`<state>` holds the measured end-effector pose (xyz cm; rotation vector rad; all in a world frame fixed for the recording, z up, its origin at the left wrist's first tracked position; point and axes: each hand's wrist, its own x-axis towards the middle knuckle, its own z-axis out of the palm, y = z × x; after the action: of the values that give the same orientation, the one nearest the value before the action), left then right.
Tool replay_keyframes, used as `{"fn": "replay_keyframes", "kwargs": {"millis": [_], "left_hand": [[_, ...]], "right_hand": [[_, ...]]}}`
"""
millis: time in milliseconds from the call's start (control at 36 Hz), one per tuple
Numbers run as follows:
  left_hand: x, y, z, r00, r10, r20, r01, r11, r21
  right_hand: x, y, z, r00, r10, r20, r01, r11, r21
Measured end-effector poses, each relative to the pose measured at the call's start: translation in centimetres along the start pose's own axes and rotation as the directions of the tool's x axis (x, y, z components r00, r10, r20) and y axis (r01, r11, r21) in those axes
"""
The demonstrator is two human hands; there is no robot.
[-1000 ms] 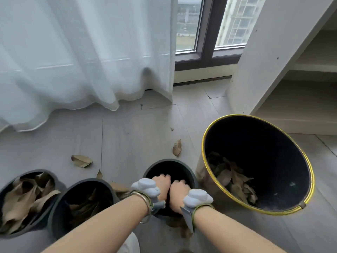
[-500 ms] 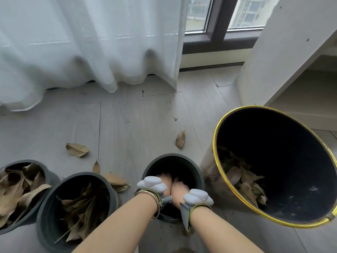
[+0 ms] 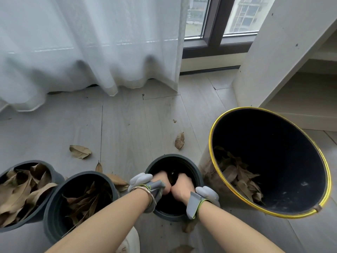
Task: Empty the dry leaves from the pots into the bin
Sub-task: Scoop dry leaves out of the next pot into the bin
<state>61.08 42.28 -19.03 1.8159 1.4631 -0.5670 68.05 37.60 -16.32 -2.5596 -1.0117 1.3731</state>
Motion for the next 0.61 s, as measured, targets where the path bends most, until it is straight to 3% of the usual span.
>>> {"fn": "replay_keyframes", "kwargs": {"millis": [333, 611], "left_hand": [[-6.8, 2.1, -6.4, 0.992, 0.121, -0.039, -0.126, 0.97, -0.207], [-15.0, 5.8, -11.5, 0.962, 0.241, -0.128, -0.272, 0.883, -0.383]], "right_hand": [[-5.4, -0.7, -4.8, 0.97, -0.228, -0.084, 0.235, 0.968, 0.091], [-12.1, -0.3, -11.8, 0.865, -0.449, -0.225, 0.486, 0.862, 0.148]]}}
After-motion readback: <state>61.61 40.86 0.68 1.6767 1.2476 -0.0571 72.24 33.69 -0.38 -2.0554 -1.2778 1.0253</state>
